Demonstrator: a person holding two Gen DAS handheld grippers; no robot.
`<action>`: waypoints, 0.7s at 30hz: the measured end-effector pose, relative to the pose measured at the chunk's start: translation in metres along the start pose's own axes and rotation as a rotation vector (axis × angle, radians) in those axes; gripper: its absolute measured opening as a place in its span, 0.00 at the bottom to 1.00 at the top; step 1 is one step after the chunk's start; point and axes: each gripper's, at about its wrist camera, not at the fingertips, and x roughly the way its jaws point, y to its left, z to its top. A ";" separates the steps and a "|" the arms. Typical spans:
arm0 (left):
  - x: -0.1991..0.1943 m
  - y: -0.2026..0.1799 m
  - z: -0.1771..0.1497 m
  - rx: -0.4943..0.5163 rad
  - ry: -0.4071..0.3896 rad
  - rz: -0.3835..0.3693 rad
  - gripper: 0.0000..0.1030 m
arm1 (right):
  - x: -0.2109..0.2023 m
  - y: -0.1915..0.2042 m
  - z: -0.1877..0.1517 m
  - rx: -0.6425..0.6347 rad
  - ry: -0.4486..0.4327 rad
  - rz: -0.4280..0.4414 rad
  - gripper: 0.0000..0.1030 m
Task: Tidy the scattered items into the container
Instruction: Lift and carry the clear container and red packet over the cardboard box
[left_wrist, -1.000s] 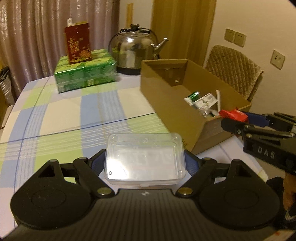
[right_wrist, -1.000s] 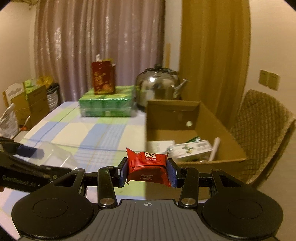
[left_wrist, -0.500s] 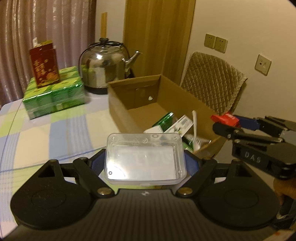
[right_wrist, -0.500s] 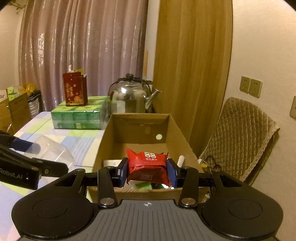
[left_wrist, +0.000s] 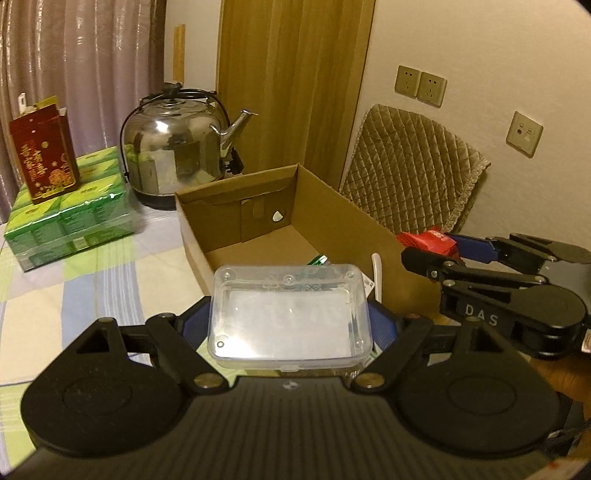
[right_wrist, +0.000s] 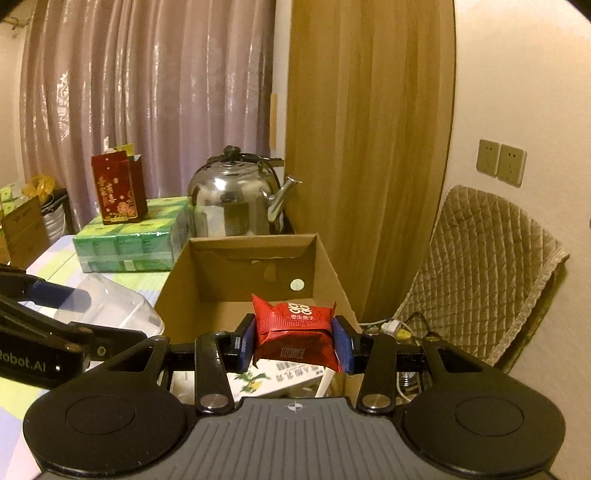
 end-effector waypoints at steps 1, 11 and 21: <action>0.004 0.000 0.002 0.003 0.000 -0.001 0.80 | 0.003 -0.002 0.001 0.002 0.003 0.001 0.40; 0.038 0.001 0.023 0.027 0.006 -0.012 0.80 | 0.038 -0.015 0.016 0.015 0.024 0.013 0.40; 0.064 0.007 0.035 0.042 0.008 -0.017 0.80 | 0.066 -0.021 0.026 0.029 0.038 0.022 0.40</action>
